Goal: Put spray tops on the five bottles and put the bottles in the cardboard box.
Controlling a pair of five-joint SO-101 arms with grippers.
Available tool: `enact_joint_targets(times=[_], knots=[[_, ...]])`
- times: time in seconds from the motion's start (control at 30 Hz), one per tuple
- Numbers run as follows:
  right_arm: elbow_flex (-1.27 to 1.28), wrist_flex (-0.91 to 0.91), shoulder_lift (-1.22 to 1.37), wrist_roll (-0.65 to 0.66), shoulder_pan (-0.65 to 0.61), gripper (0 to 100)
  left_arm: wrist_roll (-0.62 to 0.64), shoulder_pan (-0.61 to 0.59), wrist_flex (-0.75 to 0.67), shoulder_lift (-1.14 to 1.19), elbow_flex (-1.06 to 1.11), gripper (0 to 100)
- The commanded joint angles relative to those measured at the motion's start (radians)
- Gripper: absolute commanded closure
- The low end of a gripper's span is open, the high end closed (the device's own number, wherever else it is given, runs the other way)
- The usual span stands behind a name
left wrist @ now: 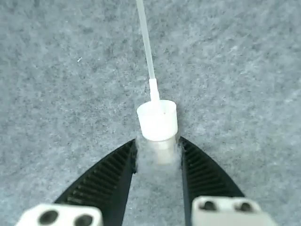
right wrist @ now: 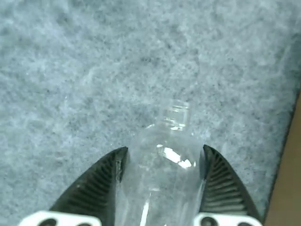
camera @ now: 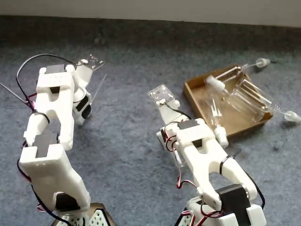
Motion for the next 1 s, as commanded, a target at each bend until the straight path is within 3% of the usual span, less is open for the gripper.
enact_joint_targets(times=[0.0,0.33,0.53,0.97], knots=[[-0.001,-0.013,-0.018,-0.006,-0.005,87.4,-0.011,0.005,-0.012,0.044,-0.059,87],[-0.001,-0.013,-0.018,-0.006,-0.005,87.4,-0.008,0.018,-0.064,0.136,-0.059,88],[-0.001,-0.013,-0.018,-0.006,-0.007,87.4,-0.008,0.024,-0.068,0.136,-0.059,100],[-0.001,-0.013,-0.016,-0.006,-0.008,87.4,-0.011,0.030,-0.035,0.074,-0.156,99]])
